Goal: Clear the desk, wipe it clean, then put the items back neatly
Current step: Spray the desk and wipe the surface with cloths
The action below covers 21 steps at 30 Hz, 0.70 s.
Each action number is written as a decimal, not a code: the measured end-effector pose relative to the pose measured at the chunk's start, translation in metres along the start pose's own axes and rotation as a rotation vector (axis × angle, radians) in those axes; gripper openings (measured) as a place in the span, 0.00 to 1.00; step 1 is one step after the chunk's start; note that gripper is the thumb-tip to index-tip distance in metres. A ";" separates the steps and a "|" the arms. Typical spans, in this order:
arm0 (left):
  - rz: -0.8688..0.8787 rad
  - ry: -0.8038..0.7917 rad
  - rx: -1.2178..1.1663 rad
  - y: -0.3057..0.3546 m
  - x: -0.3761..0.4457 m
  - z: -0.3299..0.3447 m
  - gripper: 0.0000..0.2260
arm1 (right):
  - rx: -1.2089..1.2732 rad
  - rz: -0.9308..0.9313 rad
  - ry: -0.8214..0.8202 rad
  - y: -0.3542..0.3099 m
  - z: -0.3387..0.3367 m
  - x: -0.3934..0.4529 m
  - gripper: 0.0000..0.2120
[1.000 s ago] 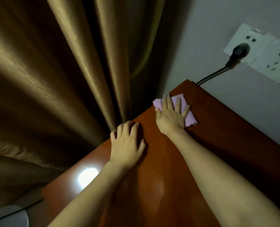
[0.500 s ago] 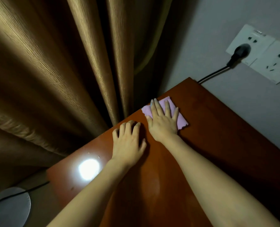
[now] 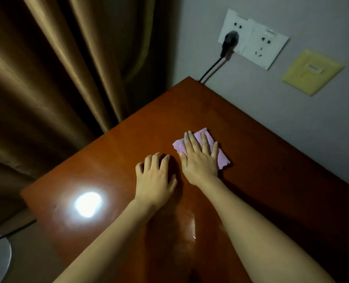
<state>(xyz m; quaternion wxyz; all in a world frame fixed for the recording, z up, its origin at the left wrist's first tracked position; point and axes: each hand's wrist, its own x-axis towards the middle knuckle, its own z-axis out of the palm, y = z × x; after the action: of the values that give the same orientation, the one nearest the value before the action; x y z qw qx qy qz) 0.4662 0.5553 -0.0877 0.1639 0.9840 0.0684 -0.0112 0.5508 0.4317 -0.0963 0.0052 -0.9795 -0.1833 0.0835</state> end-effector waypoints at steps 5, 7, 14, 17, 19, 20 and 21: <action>0.054 -0.017 -0.001 0.046 -0.028 0.019 0.25 | 0.018 0.086 -0.008 0.049 0.007 -0.055 0.27; 0.078 -0.015 0.001 0.066 -0.042 0.027 0.25 | 0.013 0.119 0.004 0.071 0.011 -0.080 0.28; 0.181 -0.034 0.061 0.136 -0.101 0.059 0.25 | 0.026 0.240 0.015 0.140 0.026 -0.179 0.29; 0.226 -0.016 0.064 0.168 -0.134 0.071 0.24 | 0.037 0.270 0.027 0.170 0.031 -0.224 0.27; 0.242 -0.019 0.064 0.188 -0.156 0.079 0.24 | 0.054 0.300 0.029 0.190 0.035 -0.255 0.27; 0.251 -0.026 0.074 0.197 -0.166 0.084 0.23 | 0.059 0.318 0.030 0.201 0.038 -0.270 0.27; 0.261 -0.031 0.089 0.207 -0.175 0.089 0.22 | 0.059 0.335 0.030 0.211 0.040 -0.285 0.28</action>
<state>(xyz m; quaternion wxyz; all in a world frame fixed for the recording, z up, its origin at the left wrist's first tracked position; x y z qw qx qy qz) 0.3214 0.3101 -0.0974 0.1211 0.9906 -0.0631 -0.0079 0.3583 0.1311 -0.0987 0.0226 -0.9969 -0.0146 0.0741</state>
